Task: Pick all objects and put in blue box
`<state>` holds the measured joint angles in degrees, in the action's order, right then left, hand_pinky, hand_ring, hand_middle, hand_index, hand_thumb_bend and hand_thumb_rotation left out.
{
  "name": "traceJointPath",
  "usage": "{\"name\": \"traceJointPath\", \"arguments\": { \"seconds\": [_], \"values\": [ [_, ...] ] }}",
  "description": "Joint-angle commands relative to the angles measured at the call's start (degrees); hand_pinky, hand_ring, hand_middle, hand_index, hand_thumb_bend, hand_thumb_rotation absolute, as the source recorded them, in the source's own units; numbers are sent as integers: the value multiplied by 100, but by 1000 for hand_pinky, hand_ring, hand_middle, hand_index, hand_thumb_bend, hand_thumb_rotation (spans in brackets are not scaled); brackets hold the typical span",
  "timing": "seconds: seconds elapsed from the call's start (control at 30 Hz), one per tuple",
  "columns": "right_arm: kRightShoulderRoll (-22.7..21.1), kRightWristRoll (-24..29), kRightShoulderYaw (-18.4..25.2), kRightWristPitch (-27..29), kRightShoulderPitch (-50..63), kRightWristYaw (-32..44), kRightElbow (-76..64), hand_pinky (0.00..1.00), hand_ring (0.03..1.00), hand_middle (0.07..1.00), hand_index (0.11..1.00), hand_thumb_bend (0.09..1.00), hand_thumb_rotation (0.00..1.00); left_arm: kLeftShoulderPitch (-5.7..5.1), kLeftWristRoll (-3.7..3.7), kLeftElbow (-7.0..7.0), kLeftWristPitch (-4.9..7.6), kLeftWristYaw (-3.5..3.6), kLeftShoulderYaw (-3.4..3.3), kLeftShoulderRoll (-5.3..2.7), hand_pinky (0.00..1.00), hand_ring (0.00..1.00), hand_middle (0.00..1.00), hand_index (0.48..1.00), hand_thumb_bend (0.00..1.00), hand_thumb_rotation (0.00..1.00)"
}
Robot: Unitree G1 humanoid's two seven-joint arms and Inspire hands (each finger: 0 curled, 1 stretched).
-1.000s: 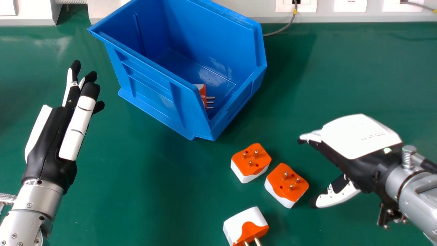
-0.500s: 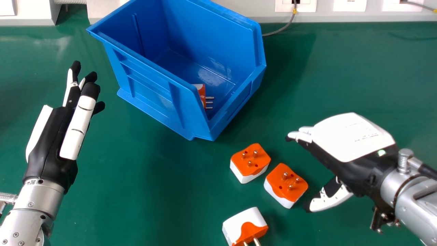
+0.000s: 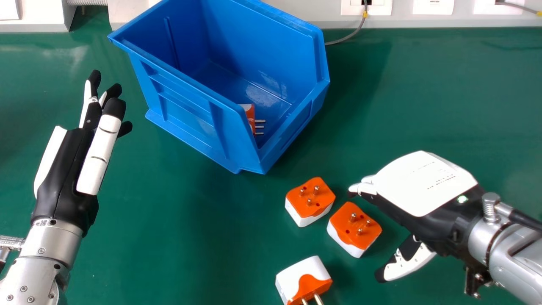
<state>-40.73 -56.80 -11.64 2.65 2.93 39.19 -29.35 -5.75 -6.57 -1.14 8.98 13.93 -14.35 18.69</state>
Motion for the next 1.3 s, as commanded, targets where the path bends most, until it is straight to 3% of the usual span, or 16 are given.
{"name": "traceJointPath", "arguments": {
  "seconds": [0.0, 0.13, 0.33, 0.77, 1.03, 1.27],
  "values": [
    [36, -99, 11, -4, -77, 27, -164, 711, 811, 863, 841, 561, 448, 22, 80, -195, -13, -56, 27, 8, 917, 963, 988, 990, 626, 1000],
    [111, -84, -6, -49, -85, 124, -210, 715, 810, 861, 837, 559, 445, -11, 103, -312, -86, -95, 52, 0, 919, 963, 989, 991, 612, 1000],
    [242, -106, -46, -72, -108, 215, -176, 722, 811, 862, 838, 553, 438, -23, 106, -346, -116, -103, 68, 0, 921, 964, 990, 992, 605, 1000],
    [260, -344, -207, 191, -262, 6, 61, 700, 796, 850, 835, 504, 430, -39, 216, -454, -194, -164, 107, -31, 926, 967, 992, 996, 600, 1000],
    [221, -358, -171, 272, -331, -183, 187, 676, 768, 829, 814, 460, 391, -35, 197, -463, -186, -165, 126, -48, 928, 968, 993, 1000, 607, 1000],
    [247, -411, -155, 252, -349, -168, 238, 681, 765, 822, 808, 495, 414, 1, 203, -437, -195, -181, 148, -58, 929, 968, 993, 1000, 604, 1000]
  ]
}}
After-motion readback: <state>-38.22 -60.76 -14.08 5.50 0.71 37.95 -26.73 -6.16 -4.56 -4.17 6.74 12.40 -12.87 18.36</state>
